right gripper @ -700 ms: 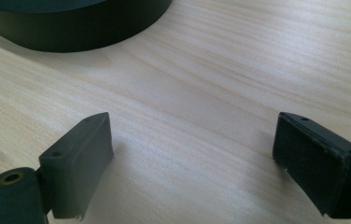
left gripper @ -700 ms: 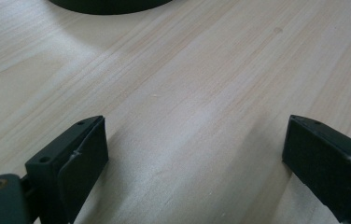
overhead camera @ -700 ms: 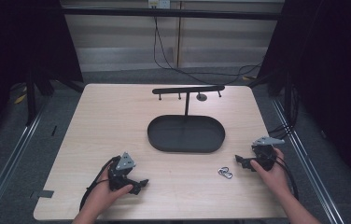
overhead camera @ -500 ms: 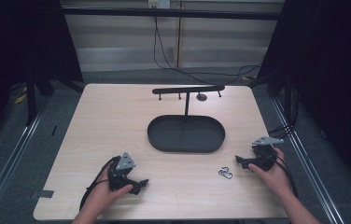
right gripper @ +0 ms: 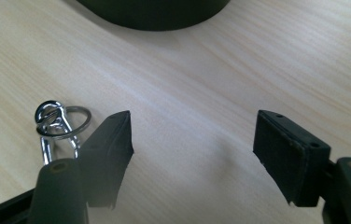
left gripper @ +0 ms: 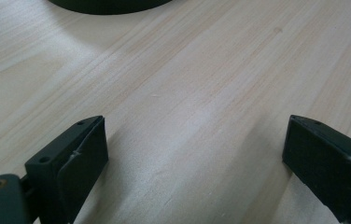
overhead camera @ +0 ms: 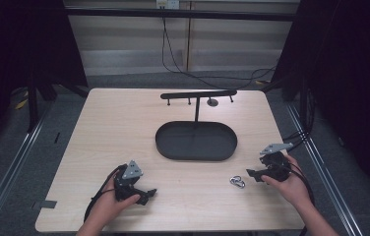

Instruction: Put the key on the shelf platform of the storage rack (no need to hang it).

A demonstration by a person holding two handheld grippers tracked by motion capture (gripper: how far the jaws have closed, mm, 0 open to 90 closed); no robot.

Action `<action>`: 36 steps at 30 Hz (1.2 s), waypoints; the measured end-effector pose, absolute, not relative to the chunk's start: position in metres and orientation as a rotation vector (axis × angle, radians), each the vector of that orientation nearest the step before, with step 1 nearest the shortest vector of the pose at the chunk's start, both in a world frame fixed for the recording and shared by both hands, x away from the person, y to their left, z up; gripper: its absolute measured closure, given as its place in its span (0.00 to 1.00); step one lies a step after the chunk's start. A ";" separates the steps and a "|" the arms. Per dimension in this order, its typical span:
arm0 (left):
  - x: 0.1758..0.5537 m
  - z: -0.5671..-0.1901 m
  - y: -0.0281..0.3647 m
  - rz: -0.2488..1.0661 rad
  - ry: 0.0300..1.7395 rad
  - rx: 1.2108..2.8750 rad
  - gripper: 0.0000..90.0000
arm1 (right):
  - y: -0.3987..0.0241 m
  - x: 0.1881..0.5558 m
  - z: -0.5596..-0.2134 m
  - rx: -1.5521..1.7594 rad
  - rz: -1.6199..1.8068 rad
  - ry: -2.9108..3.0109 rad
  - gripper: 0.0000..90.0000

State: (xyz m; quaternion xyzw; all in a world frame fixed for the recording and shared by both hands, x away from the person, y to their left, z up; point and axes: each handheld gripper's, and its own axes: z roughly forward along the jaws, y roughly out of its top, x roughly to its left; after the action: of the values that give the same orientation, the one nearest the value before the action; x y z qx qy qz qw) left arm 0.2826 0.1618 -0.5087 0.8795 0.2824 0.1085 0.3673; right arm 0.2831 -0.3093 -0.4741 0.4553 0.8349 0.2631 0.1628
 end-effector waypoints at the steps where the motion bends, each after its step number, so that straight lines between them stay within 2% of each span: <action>1: 0.283 -0.509 0.162 0.279 0.726 2.259 0.07 | -0.308 0.283 -0.473 1.303 0.744 2.389 0.32; 27: 0.283 -0.509 0.162 0.280 0.723 2.258 0.07 | -0.282 0.270 -0.461 1.318 0.612 2.549 0.37; 36: 0.283 -0.509 0.162 0.279 0.726 2.259 0.07 | -0.275 0.269 -0.460 1.289 0.587 2.623 0.43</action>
State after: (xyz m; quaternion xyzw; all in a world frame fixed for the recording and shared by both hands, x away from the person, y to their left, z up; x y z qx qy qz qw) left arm 0.2826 0.1617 -0.5088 0.8795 0.2824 0.1087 0.3673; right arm 0.2694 -0.2750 -0.4598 0.4310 0.8771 0.1963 0.0803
